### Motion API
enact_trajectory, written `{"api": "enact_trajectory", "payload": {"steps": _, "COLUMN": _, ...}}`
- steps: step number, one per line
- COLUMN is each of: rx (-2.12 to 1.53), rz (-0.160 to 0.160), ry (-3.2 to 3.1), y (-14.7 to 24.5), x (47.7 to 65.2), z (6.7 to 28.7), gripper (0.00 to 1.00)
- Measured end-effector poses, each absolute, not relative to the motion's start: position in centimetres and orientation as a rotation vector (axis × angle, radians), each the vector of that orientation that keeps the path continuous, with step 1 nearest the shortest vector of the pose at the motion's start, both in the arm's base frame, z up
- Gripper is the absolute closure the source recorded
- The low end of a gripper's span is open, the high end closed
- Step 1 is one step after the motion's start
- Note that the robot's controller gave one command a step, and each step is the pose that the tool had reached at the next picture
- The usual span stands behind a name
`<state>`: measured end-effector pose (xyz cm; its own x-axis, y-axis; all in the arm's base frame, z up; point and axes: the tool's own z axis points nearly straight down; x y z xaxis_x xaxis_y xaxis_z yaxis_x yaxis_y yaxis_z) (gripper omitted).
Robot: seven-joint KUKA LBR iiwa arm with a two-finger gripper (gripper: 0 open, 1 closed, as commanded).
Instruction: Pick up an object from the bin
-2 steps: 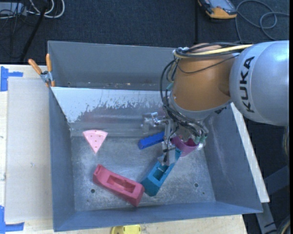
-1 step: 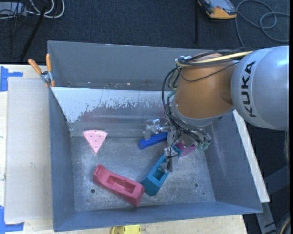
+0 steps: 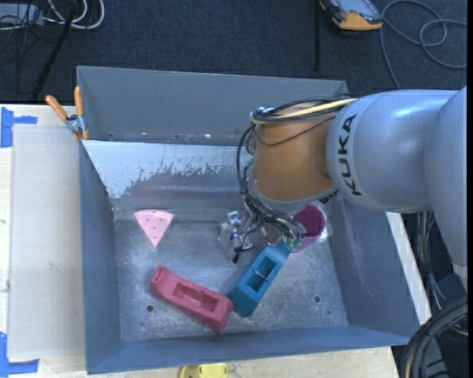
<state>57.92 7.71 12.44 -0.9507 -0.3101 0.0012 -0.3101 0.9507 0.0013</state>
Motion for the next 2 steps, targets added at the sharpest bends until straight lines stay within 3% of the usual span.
{"api": "enact_trajectory", "payload": {"steps": 1, "rx": 0.492, "rz": -0.002, "ry": -3.102, "y": 7.68, "x": 57.92, "z": 12.44, "gripper": 0.0}}
{"api": "enact_trajectory", "payload": {"steps": 2, "rx": 0.491, "rz": -0.002, "ry": -3.102, "y": 7.68, "x": 57.92, "z": 12.44, "gripper": 0.0}}
